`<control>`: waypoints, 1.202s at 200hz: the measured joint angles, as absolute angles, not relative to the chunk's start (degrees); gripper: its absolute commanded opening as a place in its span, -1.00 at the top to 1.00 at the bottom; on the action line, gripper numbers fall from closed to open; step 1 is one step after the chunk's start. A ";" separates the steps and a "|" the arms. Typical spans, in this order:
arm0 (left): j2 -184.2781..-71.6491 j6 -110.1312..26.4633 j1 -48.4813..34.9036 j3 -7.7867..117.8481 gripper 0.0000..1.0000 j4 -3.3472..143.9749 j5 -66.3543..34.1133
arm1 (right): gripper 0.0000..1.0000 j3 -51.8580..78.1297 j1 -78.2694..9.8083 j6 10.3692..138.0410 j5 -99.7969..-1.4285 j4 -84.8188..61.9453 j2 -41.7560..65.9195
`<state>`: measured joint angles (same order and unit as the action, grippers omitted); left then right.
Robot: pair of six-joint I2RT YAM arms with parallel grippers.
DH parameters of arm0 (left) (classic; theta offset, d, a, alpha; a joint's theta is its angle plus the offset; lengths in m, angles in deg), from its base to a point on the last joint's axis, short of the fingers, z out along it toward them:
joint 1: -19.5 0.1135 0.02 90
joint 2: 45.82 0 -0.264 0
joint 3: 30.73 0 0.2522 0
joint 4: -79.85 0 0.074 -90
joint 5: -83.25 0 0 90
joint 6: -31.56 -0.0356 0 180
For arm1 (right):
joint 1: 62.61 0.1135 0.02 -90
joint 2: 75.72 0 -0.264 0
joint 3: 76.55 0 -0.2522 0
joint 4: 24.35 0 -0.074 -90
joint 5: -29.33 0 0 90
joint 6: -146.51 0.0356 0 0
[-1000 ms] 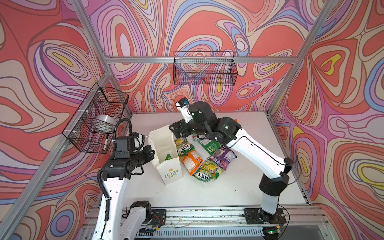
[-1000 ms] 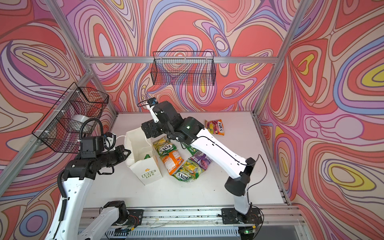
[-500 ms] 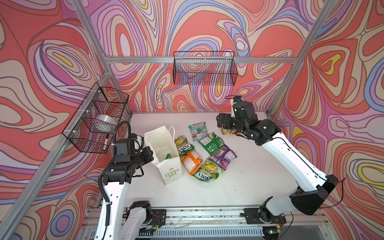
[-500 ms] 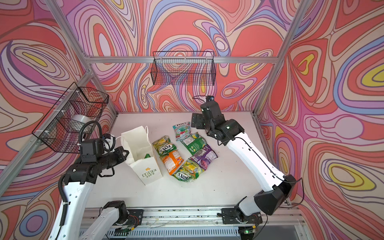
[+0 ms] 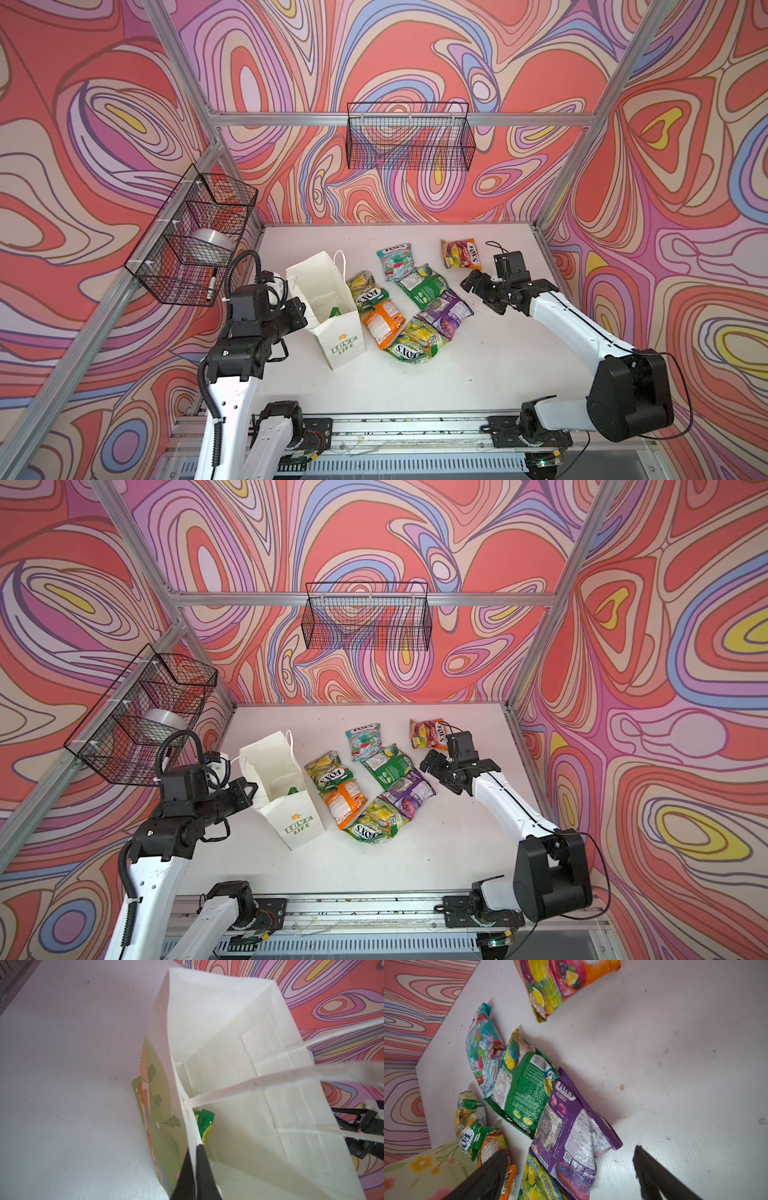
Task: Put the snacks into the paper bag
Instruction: 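Withdraw the right gripper from the bag toward the remaining packets, then lower the right gripper onto the purple Fox's Berries packet and grasp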
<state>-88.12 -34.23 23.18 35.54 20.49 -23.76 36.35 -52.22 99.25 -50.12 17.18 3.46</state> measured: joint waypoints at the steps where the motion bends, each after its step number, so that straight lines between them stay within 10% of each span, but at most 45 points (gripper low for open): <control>1: -88.10 -34.23 23.18 35.50 1.00 20.51 -23.76 | -0.97 36.52 -52.24 99.36 -50.01 17.03 3.50; 143: -87.56 -34.23 23.18 34.67 1.00 21.21 -24.53 | -0.89 46.55 -53.18 106.77 -41.20 -0.91 12.55; 240: -87.58 -34.23 23.18 34.62 1.00 21.36 -24.92 | 0.00 46.66 -53.18 107.09 -38.91 -4.85 15.11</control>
<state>-87.58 -34.23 23.18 34.62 21.36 -24.92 46.66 -53.18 107.09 -38.91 -4.85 15.11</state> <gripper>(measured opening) 0.048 0.584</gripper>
